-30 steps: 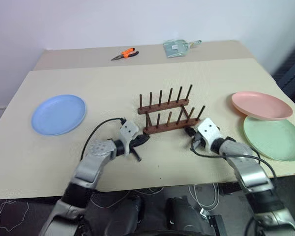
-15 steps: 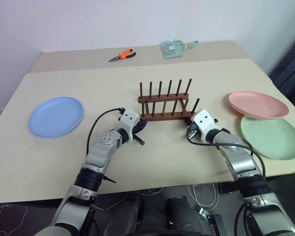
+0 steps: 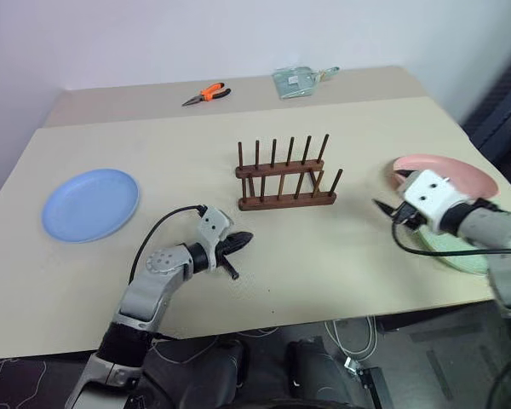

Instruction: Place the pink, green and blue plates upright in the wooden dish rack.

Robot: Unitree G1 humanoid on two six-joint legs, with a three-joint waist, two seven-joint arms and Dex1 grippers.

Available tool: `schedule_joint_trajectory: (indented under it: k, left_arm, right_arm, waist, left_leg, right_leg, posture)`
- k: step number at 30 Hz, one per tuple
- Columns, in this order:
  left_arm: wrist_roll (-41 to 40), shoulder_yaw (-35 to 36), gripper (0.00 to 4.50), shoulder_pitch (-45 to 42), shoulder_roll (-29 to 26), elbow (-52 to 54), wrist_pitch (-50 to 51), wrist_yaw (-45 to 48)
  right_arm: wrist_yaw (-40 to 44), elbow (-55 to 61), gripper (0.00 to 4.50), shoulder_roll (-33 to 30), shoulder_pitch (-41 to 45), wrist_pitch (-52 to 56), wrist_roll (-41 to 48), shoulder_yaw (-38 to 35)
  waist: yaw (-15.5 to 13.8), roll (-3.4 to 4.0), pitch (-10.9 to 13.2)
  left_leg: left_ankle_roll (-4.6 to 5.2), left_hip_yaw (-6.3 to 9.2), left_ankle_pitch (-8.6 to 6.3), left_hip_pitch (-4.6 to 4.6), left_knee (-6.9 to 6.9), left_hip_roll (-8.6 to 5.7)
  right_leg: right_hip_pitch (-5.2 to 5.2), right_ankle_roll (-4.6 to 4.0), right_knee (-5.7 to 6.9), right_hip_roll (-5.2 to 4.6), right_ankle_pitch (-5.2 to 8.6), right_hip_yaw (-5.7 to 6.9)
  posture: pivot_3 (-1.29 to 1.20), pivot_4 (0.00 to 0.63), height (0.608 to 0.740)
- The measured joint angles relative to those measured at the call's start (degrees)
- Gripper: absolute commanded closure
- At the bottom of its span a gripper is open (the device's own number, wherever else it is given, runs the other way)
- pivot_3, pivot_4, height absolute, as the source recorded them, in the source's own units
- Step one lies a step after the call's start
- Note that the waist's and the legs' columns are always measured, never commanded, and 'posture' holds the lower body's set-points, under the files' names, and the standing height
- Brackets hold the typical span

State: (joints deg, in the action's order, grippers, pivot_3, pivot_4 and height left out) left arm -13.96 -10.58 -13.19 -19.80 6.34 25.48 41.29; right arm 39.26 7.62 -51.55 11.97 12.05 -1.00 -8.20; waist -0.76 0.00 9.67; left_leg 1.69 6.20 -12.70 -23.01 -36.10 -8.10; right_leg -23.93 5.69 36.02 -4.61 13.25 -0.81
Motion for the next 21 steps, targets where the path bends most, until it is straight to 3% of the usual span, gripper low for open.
schedule_joint_trajectory:
  k: [5, 19, 21]
  left_arm:
    - [-0.24, -1.05, 4.50, -0.28, 0.19, 0.97, 0.04, 0.87]
    - [-0.27, -2.72, 4.50, -1.08, 0.29, 2.94, -1.14, 2.57]
    - [-0.28, -3.01, 4.50, -1.09, 0.37, 3.05, -1.15, 2.67]
  right_arm:
    - [0.12, -3.02, 0.90, -0.17, -0.92, -1.95, -1.98, 1.14]
    - [-9.04, -24.72, 0.90, -6.04, 5.93, -9.58, -19.05, 8.01]
    - [-10.14, -29.37, 1.41, -6.03, 7.71, -11.06, -20.83, 10.03]
  waist:
    - [-0.06, 0.00, 0.00]
    - [0.07, 0.03, 0.01]
    - [0.03, 0.04, 0.01]
  left_leg:
    - [0.01, -0.03, 0.03, -0.39, -0.09, -0.02]
    - [-0.02, -0.06, 0.05, -0.39, -0.05, -0.02]
    - [-0.02, -0.08, 0.05, -0.39, -0.06, -0.02]
  right_leg:
    - [-0.43, 0.06, 0.02, -0.02, -0.06, -0.01]
    - [-0.48, 0.00, 0.05, -0.01, -0.03, -0.03]
    - [-0.48, 0.00, 0.05, -0.01, -0.03, -0.04]
  posture:
    - [0.00, 0.150, 0.727]
    - [0.00, 0.150, 0.727]
    - [0.00, 0.150, 0.727]
